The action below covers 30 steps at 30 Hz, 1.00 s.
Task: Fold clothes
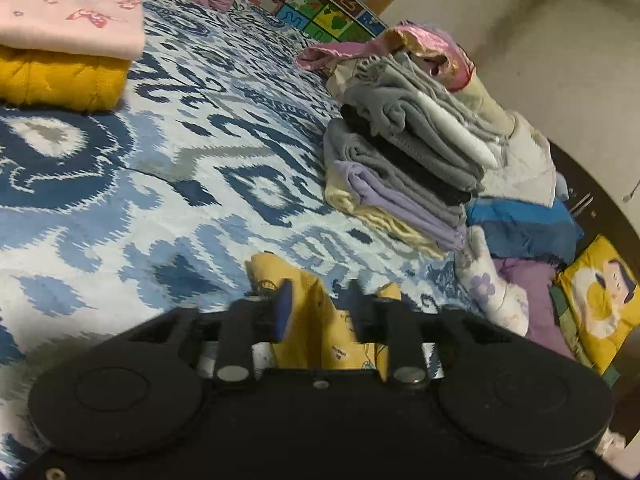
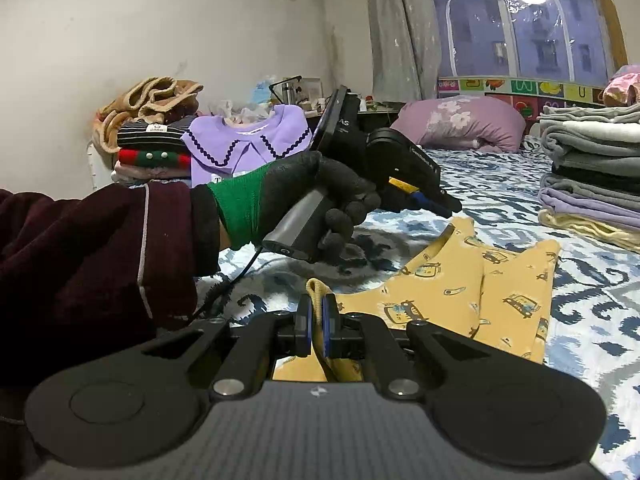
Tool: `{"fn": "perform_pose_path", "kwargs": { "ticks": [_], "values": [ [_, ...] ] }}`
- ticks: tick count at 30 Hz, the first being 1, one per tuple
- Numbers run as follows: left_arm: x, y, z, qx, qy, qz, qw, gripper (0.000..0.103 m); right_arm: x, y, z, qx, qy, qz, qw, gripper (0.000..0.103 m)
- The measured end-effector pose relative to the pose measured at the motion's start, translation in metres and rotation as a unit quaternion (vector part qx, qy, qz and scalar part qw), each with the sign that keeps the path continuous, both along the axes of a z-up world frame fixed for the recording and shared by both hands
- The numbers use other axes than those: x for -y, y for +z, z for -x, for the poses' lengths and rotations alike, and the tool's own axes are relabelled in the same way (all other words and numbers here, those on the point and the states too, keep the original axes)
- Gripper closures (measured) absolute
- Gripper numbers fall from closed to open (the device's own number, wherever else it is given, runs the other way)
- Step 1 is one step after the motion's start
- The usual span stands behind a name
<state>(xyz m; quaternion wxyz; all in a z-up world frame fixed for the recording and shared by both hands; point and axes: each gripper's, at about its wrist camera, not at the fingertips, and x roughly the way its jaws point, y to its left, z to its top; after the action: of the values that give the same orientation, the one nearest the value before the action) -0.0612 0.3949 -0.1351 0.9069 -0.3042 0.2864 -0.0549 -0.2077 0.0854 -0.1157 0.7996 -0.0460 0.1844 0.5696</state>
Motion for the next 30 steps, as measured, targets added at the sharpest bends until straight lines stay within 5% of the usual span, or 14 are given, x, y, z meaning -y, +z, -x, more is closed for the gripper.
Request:
{"fn": "perform_pose_path", "kwargs": {
  "ticks": [3,5,10,16,22,26,30],
  "values": [
    [0.013,-0.004,-0.006,0.000,-0.022,-0.017,0.9996,0.074,0.004,0.002,-0.003,-0.015,-0.006,-0.017,1.000,0.096],
    [0.021,-0.005,-0.008,0.004,-0.038,-0.033,0.9987,0.103,0.009,0.004,-0.005,-0.025,-0.013,-0.032,0.999,0.096],
    [0.016,0.003,-0.004,0.020,-0.010,-0.061,0.9979,0.103,0.017,0.007,-0.011,-0.041,-0.016,-0.054,0.998,0.096],
    [0.011,-0.004,-0.009,0.004,-0.003,-0.062,0.9981,0.103,0.000,-0.010,0.001,-0.009,0.027,0.037,0.999,0.096],
    [0.003,-0.001,-0.004,0.017,0.002,-0.036,0.9992,0.103,-0.004,-0.011,0.003,-0.008,0.036,0.033,0.999,0.096],
    [0.013,-0.009,-0.009,-0.014,0.000,-0.089,0.9959,0.103,-0.015,-0.025,0.004,0.001,0.052,0.088,0.995,0.096],
    [0.009,-0.012,-0.007,-0.015,0.003,-0.076,0.9970,0.103,-0.024,-0.033,0.006,0.008,0.058,0.117,0.991,0.096]
  ]
}}
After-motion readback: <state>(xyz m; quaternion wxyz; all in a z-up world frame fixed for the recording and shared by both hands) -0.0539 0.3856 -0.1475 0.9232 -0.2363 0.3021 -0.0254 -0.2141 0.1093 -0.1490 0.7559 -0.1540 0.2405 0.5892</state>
